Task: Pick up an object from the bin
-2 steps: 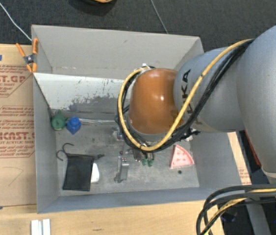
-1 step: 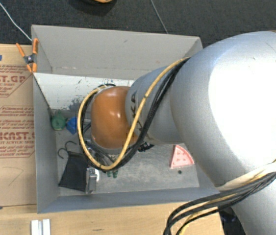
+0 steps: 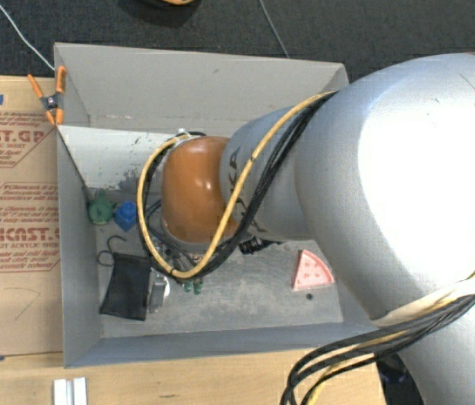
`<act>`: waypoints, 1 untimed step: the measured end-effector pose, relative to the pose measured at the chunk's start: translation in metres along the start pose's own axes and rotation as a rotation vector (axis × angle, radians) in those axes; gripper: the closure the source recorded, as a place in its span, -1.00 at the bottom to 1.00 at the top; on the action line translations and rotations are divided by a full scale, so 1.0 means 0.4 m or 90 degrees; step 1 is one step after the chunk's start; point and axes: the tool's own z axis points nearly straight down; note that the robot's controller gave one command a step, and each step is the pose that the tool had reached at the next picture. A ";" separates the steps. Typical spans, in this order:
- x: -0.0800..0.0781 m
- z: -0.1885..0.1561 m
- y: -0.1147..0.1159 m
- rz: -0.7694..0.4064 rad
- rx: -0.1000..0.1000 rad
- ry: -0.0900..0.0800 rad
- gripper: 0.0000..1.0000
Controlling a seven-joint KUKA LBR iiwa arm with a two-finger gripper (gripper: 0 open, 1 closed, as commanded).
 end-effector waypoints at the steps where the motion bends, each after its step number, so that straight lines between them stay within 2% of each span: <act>1: 0.000 0.000 0.000 0.000 0.000 0.000 1.00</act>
Offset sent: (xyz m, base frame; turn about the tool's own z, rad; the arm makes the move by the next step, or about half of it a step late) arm 0.0000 0.0000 0.0000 0.0000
